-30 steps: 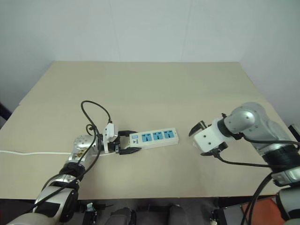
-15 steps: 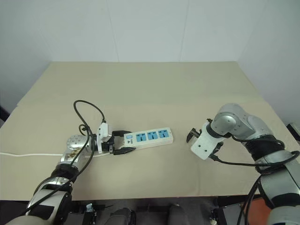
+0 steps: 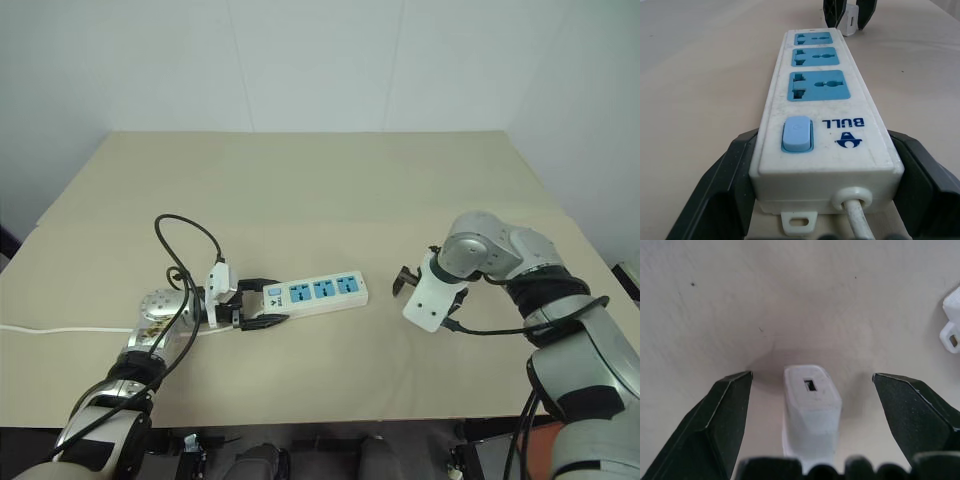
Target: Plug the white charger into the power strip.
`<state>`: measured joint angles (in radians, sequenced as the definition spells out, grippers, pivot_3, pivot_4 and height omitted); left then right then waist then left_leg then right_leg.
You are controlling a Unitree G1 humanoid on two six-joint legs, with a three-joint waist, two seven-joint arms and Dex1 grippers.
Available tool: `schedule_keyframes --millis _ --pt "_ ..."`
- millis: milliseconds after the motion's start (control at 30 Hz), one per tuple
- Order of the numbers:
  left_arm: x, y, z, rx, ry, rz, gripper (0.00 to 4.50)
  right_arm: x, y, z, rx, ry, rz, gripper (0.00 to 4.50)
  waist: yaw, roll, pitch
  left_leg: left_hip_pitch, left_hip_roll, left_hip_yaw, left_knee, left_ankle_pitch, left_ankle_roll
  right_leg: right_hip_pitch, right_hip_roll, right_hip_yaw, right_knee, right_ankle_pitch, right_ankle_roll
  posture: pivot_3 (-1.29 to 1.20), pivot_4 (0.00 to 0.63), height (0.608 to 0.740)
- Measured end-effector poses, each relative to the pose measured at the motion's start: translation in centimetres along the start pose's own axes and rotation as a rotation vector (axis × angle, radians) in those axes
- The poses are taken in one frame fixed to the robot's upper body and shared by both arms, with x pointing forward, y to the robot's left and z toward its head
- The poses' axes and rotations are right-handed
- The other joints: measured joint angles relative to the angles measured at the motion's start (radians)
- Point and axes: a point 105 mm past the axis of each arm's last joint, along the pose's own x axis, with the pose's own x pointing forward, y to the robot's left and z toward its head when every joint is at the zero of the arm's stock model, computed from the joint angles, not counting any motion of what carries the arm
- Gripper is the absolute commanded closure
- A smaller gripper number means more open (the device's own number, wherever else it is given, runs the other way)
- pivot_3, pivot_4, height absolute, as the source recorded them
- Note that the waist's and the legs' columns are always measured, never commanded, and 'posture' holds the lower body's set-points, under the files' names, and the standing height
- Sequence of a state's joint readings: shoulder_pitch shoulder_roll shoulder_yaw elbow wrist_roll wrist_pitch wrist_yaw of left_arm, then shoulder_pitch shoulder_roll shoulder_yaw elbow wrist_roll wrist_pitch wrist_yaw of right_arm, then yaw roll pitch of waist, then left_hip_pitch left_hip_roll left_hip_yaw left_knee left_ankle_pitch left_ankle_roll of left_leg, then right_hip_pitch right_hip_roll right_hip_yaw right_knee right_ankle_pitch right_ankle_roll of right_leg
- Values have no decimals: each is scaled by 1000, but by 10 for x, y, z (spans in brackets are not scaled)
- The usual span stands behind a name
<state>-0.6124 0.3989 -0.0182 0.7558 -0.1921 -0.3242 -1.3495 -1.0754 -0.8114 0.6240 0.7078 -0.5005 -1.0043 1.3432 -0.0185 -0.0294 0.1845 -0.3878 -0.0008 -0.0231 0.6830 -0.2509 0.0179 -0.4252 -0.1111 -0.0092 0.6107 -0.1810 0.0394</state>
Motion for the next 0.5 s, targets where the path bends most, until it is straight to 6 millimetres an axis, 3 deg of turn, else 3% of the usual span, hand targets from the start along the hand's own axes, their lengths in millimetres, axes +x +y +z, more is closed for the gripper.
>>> schedule_keyframes --millis 67,300,500 --pt "0 0 0 0 0 4 1192 -1 1 -1 -12 0 8 885 0 0 0 0 0 0 0 0 0 0 0 0 0 0 0 0 150 740" --pt "-1 0 -1 -3 0 8 1192 5 6 3 -51 -43 38 3356 -1 0 0 0 0 0 0 0 0 0 0 0 0 0 0 0 150 740" --pt "-1 0 -1 -4 0 9 1192 6 4 4 -72 -43 22 3393 -2 0 0 1 0 0 0 0 0 0 0 0 0 0 0 0 150 740"
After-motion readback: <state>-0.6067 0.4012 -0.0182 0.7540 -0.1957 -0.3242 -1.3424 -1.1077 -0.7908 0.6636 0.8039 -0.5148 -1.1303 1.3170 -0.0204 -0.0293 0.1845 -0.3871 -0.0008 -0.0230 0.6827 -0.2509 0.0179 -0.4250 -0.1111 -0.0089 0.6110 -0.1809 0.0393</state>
